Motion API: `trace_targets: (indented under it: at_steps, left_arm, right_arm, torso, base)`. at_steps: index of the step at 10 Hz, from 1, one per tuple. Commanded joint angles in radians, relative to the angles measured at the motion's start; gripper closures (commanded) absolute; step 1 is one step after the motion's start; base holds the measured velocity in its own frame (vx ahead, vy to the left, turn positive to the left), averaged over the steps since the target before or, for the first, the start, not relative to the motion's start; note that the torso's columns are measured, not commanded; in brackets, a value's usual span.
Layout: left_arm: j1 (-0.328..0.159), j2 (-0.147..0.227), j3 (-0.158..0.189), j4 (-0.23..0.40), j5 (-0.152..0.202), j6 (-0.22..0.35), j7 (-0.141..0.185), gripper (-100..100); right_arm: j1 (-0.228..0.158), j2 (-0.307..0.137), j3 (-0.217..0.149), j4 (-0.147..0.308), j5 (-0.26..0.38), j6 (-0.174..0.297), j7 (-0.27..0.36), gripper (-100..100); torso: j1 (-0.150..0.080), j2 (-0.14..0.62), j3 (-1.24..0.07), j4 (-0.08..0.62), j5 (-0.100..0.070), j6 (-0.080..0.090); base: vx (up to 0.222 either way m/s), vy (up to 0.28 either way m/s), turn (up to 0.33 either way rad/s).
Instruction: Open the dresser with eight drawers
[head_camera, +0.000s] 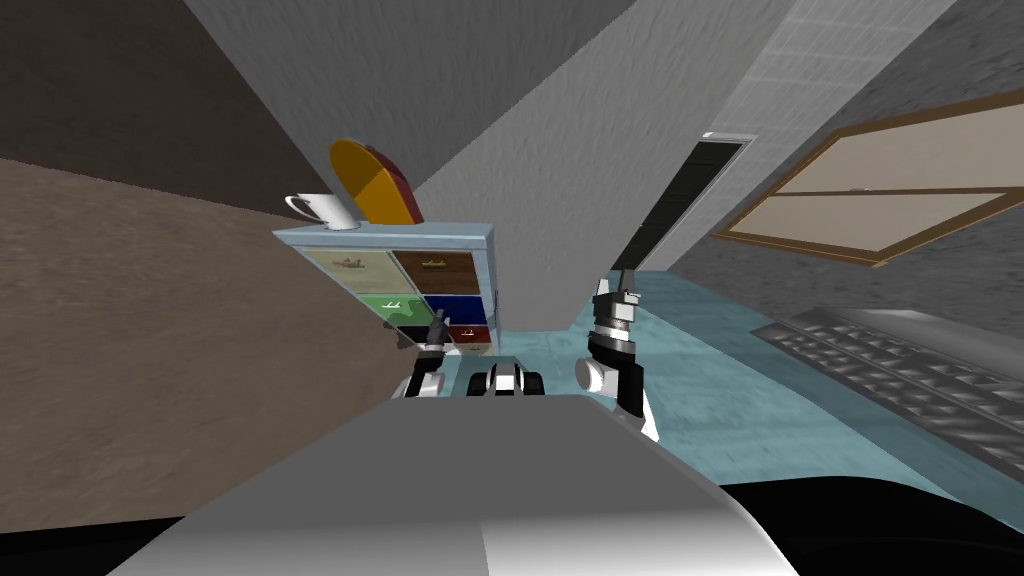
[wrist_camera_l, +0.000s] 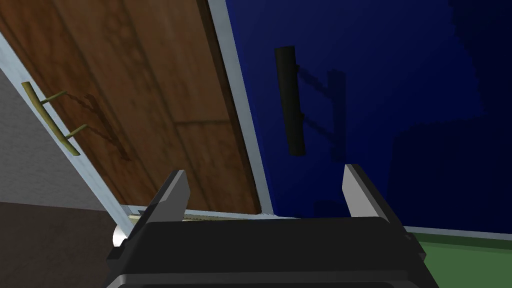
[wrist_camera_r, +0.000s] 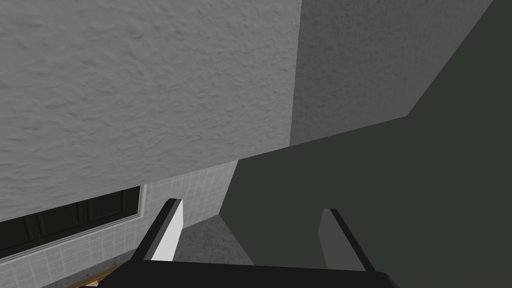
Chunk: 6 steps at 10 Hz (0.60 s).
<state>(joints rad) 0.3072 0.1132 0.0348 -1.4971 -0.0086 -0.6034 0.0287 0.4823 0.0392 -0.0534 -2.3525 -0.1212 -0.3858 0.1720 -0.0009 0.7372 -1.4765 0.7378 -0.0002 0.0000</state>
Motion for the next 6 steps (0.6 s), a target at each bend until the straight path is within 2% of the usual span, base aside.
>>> trace_targets:
  at_steps: [1, 2, 3, 4, 6]
  left_arm:
    - [-0.014, -0.034, 0.0, 0.059, -0.003, -0.021, -0.004, -100]
    - [-0.021, -0.073, -0.001, 0.086, -0.005, -0.03, -0.007, -100]
    - [-0.023, -0.092, -0.002, 0.094, -0.006, -0.032, -0.008, -100]
    - [-0.021, -0.079, -0.002, 0.088, -0.006, -0.032, -0.008, -100]
    - [-0.031, -0.078, 0.002, 0.056, -0.005, 0.01, -0.007, -100]
  right_arm:
    - [0.0, 0.0, 0.0, 0.0, 0.0, 0.0, 0.0, 0]
    - [0.0, 0.0, 0.0, 0.0, 0.0, 0.0, 0.0, 0]
    - [0.0, 0.0, 0.0, 0.0, 0.0, 0.0, 0.0, 0]
    - [0.0, 0.0, 0.0, 0.0, 0.0, 0.0, 0.0, 0]
    - [0.0, 0.0, 0.0, 0.0, 0.0, 0.0, 0.0, 0]
  torso:
    - [0.0, 0.0, 0.0, 0.0, 0.0, 0.0]
    - [0.001, 0.0, 0.0, 0.0, 0.0, 0.0]
    - [0.001, 0.001, 0.0, 0.0, 0.0, 0.0]
    - [0.001, 0.002, 0.001, 0.0, 0.0, 0.0]
    - [0.002, 0.002, 0.001, 0.001, 0.001, 0.0]
  base:
    - [0.086, -0.036, -0.012]
    - [0.089, -0.037, -0.022]
    - [0.075, -0.033, -0.013]
    - [0.031, -0.014, -0.001]
    - [0.055, -0.003, -0.005]
